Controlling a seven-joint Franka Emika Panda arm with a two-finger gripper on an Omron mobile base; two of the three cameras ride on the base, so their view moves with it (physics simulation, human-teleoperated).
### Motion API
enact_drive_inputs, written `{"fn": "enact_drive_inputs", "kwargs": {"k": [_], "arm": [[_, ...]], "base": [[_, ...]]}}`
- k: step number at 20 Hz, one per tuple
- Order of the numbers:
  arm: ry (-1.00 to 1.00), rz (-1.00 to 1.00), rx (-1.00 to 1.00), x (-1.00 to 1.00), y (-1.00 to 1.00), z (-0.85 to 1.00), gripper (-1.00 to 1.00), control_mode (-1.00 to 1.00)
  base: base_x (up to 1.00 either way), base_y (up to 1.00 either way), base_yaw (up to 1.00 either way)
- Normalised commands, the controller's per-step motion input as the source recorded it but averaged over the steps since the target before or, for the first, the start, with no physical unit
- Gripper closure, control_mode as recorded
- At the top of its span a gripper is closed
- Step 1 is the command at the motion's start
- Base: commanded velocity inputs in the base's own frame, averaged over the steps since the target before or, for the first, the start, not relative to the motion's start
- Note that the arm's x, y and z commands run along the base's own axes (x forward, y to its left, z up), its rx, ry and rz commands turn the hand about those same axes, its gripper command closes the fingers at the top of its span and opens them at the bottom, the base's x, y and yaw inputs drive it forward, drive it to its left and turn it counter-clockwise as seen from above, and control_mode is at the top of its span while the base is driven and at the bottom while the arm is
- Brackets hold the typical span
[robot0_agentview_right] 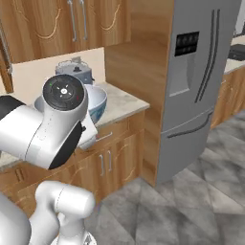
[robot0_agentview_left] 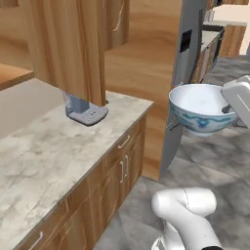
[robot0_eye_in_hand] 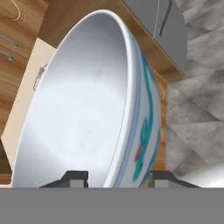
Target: Move the bowls from the cabinet to the plates on the dining table.
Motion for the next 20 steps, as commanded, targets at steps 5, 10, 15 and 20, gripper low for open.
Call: {"fn": "enact_drive_inputs", "kwargs": {"k": [5, 10, 15, 20], "arm": [[0.0, 0.0, 0.0, 0.0, 0.0, 0.0, 1.0, 1.0], [0.0, 0.0, 0.0, 0.0, 0.0, 0.0, 1.0, 1.0], [0.0, 0.0, 0.0, 0.0, 0.0, 0.0, 1.0, 1.0], [0.0, 0.0, 0.0, 0.0, 0.0, 0.0, 1.0, 1.0]], "base": [[0.83, -0.74, -0.33], [0.86, -0.98, -0.32], [0.24, -1.0, -0.33], [0.0, -0.77, -0.38]]}}
